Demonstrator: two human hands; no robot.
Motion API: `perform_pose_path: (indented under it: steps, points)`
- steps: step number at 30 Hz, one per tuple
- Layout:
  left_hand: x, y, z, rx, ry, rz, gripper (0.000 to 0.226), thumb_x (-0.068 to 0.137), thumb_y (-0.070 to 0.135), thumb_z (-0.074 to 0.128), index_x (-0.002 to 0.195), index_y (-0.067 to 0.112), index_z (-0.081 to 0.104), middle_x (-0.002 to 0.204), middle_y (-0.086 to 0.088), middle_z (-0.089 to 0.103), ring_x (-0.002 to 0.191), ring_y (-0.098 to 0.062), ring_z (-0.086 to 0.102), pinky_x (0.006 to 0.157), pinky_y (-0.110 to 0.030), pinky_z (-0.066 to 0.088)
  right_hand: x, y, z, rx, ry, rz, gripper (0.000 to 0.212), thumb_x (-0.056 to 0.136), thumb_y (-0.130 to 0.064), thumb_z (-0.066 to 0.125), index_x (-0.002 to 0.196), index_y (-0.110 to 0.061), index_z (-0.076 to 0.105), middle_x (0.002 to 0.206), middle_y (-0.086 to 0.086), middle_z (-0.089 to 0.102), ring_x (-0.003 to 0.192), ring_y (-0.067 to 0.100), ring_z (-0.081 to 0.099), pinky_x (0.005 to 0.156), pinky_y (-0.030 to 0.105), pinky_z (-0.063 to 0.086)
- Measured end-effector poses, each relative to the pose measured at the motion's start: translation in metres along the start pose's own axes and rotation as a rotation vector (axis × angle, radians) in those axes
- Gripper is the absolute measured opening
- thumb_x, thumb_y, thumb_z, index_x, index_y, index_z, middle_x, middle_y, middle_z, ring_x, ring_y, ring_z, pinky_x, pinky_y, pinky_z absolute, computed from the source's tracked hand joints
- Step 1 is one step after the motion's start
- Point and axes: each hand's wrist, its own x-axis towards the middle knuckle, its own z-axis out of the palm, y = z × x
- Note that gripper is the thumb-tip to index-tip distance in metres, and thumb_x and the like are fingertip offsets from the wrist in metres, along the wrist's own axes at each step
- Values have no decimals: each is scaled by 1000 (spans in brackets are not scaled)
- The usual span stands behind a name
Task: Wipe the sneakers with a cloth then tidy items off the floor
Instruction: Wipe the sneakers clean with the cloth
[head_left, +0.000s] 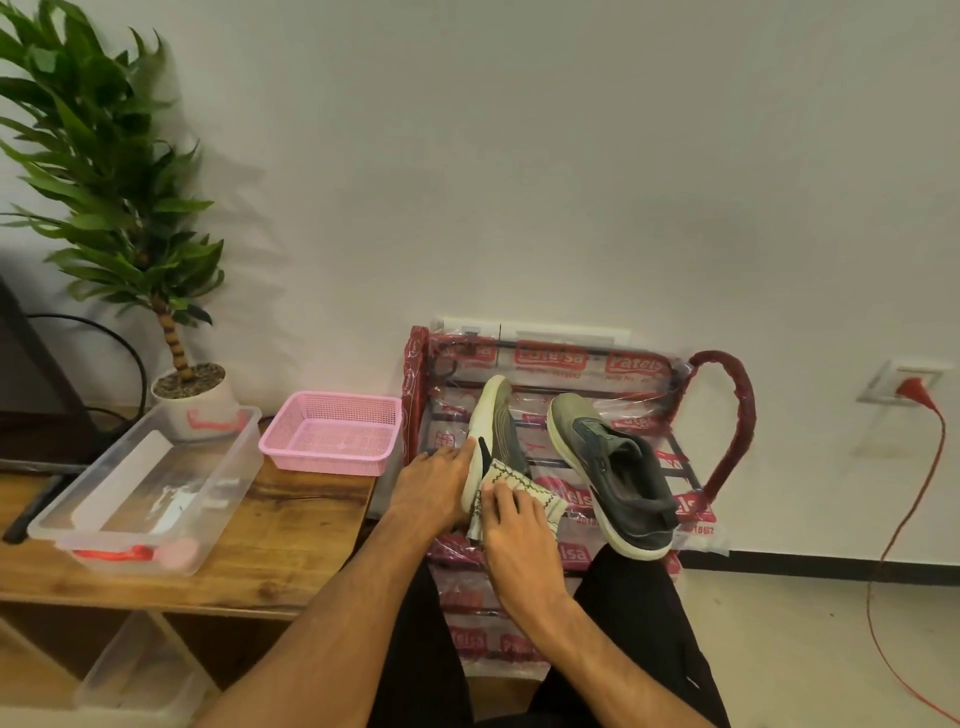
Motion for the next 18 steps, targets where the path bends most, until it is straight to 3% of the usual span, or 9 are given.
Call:
perform_pose_path:
  steps: [4,11,14,18]
  points:
    - [2,-4,-1,30,-47,-9,110,69,40,81,151,21,11,142,-10,46,125,-32,49,104,-45,42,-5,8,-3,7,45,-126,60,54,-8,85,111,-2,66,104,7,57,87,22,55,79,35,54]
    - [2,-5,-2,5,-58,8,116,66,44,83,152,19,8,143,-8,45,125,-29,49,106,-43,40,-18,27,-4,-115,25,-385,47,62,-18,80,106,-7,70,102,1,48,90,19,49,82,33,46]
    - [4,-4,-4,8,-80,1,120,64,45,84,152,19,7,146,-9,41,128,-30,46,108,-43,37,-15,35,-13,-61,54,-366,54,63,-14,78,115,-9,65,102,-1,55,92,18,52,85,32,48]
    - [4,-4,-2,8,-101,-6,124,62,49,84,153,20,5,150,-9,37,133,-30,42,111,-45,34,9,39,-29,8,122,-155,69,53,-5,87,119,-6,66,113,8,63,100,24,61,88,36,54]
